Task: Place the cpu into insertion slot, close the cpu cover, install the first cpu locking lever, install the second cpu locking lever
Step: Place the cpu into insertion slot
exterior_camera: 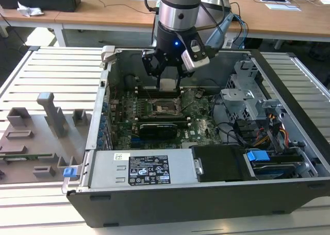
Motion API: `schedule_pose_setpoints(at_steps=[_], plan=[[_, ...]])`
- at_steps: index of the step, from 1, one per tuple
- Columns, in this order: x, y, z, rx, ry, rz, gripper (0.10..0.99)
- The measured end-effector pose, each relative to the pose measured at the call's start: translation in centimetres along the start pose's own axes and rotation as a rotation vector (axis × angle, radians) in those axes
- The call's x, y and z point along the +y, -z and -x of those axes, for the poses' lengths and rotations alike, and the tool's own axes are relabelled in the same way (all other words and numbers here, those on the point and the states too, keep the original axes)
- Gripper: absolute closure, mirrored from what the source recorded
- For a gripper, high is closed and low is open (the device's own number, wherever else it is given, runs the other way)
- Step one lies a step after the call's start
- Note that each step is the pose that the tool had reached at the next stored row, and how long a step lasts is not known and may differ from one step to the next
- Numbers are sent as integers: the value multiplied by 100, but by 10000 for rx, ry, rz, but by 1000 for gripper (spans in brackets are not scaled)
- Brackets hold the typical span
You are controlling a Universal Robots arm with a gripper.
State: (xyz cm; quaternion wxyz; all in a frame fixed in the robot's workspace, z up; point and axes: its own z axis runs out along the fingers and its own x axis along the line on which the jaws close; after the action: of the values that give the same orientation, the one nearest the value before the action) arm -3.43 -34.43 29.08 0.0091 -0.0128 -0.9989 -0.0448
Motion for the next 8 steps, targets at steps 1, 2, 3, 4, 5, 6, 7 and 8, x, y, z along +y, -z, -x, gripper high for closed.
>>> schedule_pose_setpoints(at_steps=[1, 2, 3, 4, 5, 6, 7, 8], plan=[[-2, -19, 0, -1, 0, 1, 545], [-3, -32, 0, -1, 0, 0, 545], [-5, -52, 1, 0, 0, -1, 545], [-7, -78, 2, -1, 0, 0, 545], [-8, -89, 2, -1, 0, 0, 545], [-9, -100, 2, -1, 0, 0, 545], [-11, -117, 2, -1, 0, 1, 545], [-12, -127, 2, -1, 0, 0, 545]])
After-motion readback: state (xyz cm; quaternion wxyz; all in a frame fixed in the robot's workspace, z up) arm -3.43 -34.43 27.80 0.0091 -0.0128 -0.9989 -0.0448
